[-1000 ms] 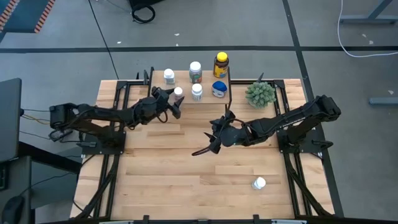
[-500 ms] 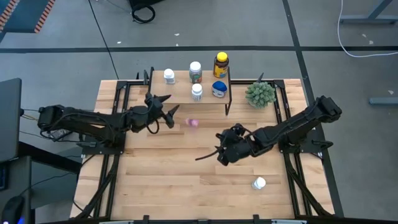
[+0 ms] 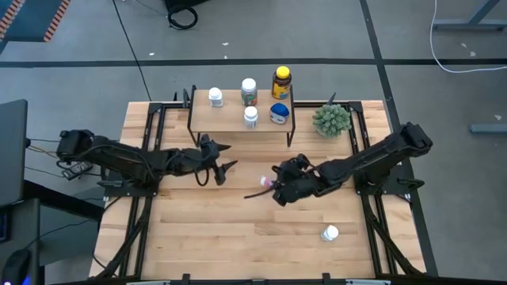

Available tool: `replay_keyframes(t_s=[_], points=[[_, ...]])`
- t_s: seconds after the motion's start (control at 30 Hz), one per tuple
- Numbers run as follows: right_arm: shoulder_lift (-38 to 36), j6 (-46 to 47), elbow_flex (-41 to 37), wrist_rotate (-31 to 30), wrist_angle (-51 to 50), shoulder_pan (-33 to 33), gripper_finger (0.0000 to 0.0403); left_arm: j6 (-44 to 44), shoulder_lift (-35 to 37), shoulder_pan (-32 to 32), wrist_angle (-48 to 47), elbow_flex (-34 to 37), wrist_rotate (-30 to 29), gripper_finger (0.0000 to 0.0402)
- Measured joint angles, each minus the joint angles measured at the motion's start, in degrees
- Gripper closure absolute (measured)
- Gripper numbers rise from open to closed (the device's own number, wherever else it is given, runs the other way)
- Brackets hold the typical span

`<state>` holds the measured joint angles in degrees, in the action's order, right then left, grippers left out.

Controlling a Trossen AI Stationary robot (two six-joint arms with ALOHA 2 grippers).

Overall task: Pick and place medicine bottles onto shelf by color
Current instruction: Put the pink pill bottle on the shelf

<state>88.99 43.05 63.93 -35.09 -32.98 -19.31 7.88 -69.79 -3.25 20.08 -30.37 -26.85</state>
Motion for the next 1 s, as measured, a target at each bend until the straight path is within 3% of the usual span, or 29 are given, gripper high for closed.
replay_keyframes(t_s=[0.23, 0.6, 1.0], points=[[5.13, -2.56, -1.36, 12.66, -1.96, 2.48, 0.0128, 0.5, -0.81, -2.23, -1.4, 0.04, -0.07, 0.0104], [10.25, -3.87, -1.34, 22.59, 3.1, 1.36, 0.0128, 2.9, -0.78, -5.95, -1.98, 0.02, 0.05, 0.0104], [19.53, -2.73, -1.23, 22.3, 6.57, -0.29, 0.0128, 3.77, -0.78, -6.77, -1.99, 0.0, -0.15, 0.0104]])
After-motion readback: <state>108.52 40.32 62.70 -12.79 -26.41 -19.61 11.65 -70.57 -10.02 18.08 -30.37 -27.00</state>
